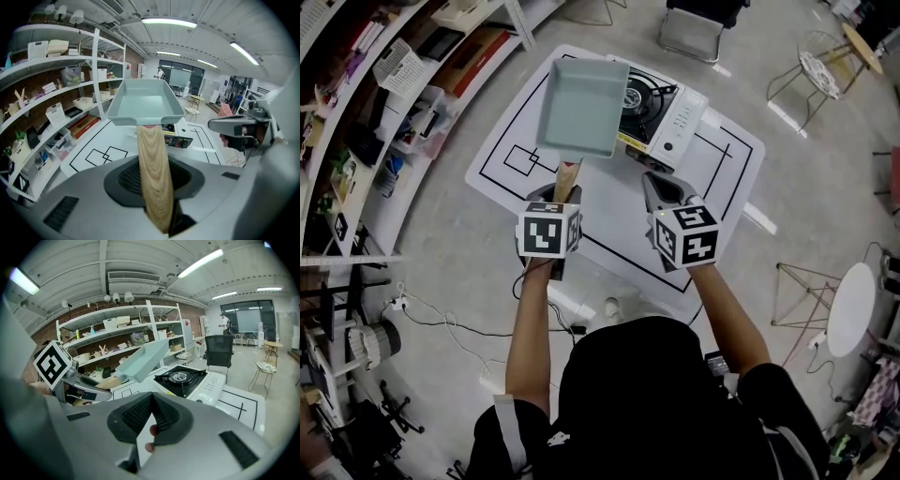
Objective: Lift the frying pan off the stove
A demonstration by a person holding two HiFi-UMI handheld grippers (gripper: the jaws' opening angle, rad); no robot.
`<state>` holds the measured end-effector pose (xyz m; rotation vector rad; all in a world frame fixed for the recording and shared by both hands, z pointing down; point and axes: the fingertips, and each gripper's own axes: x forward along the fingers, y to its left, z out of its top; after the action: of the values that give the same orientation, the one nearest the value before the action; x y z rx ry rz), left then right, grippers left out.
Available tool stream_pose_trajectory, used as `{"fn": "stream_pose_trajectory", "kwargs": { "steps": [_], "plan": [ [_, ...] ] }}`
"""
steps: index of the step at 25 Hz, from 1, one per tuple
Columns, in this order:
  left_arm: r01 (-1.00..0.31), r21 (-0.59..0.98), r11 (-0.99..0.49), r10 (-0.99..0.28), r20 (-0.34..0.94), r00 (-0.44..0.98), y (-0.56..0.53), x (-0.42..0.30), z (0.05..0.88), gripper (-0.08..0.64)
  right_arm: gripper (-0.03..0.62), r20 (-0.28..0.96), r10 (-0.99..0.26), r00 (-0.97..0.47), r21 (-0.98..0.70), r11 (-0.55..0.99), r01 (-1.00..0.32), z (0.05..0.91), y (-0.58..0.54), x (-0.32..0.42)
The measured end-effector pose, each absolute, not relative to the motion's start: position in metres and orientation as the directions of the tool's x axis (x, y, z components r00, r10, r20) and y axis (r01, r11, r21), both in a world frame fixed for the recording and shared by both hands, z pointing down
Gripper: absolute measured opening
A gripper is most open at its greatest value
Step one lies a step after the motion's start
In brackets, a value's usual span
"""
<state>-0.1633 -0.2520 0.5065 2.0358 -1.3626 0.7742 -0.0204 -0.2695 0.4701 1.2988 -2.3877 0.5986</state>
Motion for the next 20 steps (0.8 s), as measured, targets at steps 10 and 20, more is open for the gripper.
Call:
{"fn": "stream_pose_trajectory", "kwargs": {
  "steps": [10, 20],
  "plan": [
    [-0.942, 0.115, -0.316, -0.648, 0.699, 0.302, -0.185, -0.180, 0.486, 0.115, 0.000, 0.465, -0.721, -0.513, -0.148, 0.509, -0.848, 0.445, -0.212, -0.030],
    [-0.937, 0.124, -0.327, -0.671, 0.667, 0.323, -0.119, -0.180, 0.469, 0.115, 0.000, 0.440, -0.739, -0.511, -0.112, 0.519, -0.847, 0.426, -0.146, -0.036]
  ]
}}
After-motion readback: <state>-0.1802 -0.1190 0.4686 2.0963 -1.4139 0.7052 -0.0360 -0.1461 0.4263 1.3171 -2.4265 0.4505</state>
